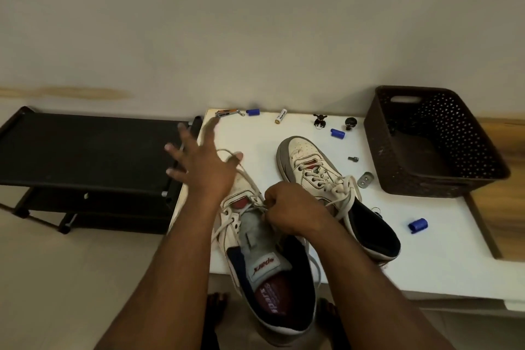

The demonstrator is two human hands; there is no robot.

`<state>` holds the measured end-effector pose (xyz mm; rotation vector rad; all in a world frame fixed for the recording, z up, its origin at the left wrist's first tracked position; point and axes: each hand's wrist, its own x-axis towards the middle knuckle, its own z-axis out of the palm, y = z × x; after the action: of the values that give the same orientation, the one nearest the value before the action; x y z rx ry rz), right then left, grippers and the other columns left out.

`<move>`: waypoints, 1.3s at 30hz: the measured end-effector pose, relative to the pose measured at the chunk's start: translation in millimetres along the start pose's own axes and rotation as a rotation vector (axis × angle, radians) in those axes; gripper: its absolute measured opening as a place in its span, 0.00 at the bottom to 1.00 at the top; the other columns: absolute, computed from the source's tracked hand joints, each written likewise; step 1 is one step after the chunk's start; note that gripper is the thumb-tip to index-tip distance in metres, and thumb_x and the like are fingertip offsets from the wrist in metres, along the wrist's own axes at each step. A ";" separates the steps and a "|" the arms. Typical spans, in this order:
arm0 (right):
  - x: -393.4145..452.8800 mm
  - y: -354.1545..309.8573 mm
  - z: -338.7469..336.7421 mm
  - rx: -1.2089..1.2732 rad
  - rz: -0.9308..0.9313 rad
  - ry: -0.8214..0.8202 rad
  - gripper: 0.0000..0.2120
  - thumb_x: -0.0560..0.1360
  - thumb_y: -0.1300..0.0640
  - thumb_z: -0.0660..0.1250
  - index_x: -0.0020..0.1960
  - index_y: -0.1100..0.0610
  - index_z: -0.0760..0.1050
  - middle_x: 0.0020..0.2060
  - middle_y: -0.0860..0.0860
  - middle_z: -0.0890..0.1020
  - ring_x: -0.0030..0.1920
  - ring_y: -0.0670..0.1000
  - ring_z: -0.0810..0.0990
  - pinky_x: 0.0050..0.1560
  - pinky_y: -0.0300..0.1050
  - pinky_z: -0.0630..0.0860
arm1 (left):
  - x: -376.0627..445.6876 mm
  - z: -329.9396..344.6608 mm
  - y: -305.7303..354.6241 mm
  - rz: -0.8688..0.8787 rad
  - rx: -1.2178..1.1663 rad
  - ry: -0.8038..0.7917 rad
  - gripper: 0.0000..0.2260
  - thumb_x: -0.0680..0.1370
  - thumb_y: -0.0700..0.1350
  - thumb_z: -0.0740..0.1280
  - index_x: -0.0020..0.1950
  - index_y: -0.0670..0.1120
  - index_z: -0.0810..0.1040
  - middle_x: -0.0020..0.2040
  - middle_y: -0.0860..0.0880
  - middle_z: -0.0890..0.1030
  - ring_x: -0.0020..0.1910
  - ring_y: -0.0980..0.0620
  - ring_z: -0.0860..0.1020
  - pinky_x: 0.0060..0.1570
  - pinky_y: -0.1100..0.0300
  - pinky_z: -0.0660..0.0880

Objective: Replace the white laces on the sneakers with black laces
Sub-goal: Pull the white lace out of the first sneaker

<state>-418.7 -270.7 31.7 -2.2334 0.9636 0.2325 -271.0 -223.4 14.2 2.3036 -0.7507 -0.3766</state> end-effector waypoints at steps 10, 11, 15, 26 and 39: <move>0.6 5.9 -5.0 -0.001 0.018 0.007 0.09 0.70 0.65 0.64 0.33 0.56 0.70 0.31 0.51 0.72 0.38 0.52 0.74 0.28 0.37 0.62 | -16.2 10.8 10.2 0.256 0.456 -0.389 0.04 0.74 0.51 0.72 0.47 0.60 0.83 0.79 0.57 0.50 0.78 0.45 0.38 0.67 0.31 0.35; 0.6 6.1 -5.3 -0.017 0.012 -0.001 0.08 0.70 0.65 0.64 0.34 0.56 0.71 0.31 0.51 0.73 0.38 0.52 0.74 0.28 0.37 0.62 | -17.1 12.1 11.3 0.277 0.472 -0.344 0.03 0.75 0.51 0.71 0.47 0.59 0.82 0.79 0.58 0.51 0.78 0.46 0.40 0.67 0.31 0.35; -2.3 14.5 -11.9 0.020 0.036 -0.015 0.13 0.71 0.64 0.65 0.32 0.54 0.66 0.30 0.49 0.72 0.32 0.47 0.70 0.28 0.38 0.63 | -11.9 7.6 10.1 0.250 -0.032 0.172 0.09 0.75 0.40 0.70 0.41 0.54 0.79 0.74 0.53 0.62 0.75 0.52 0.60 0.73 0.39 0.38; 1.4 12.7 -6.1 0.091 0.017 -0.003 0.13 0.70 0.66 0.64 0.31 0.56 0.66 0.35 0.55 0.77 0.38 0.52 0.77 0.30 0.39 0.68 | 6.7 -16.2 -0.9 -0.005 0.004 0.079 0.23 0.76 0.47 0.70 0.69 0.60 0.69 0.80 0.47 0.45 0.77 0.37 0.42 0.71 0.32 0.45; 1.0 18.6 -9.9 0.026 0.075 -0.015 0.14 0.70 0.66 0.64 0.30 0.55 0.65 0.29 0.50 0.70 0.30 0.46 0.69 0.27 0.38 0.61 | -15.9 15.9 24.9 0.013 -0.476 -0.054 0.12 0.77 0.38 0.61 0.42 0.53 0.80 0.52 0.57 0.82 0.57 0.52 0.78 0.70 0.39 0.62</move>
<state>-431.9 -286.9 29.0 -2.1708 1.0380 0.2688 -301.1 -237.0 20.5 1.8464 -0.6217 -0.5493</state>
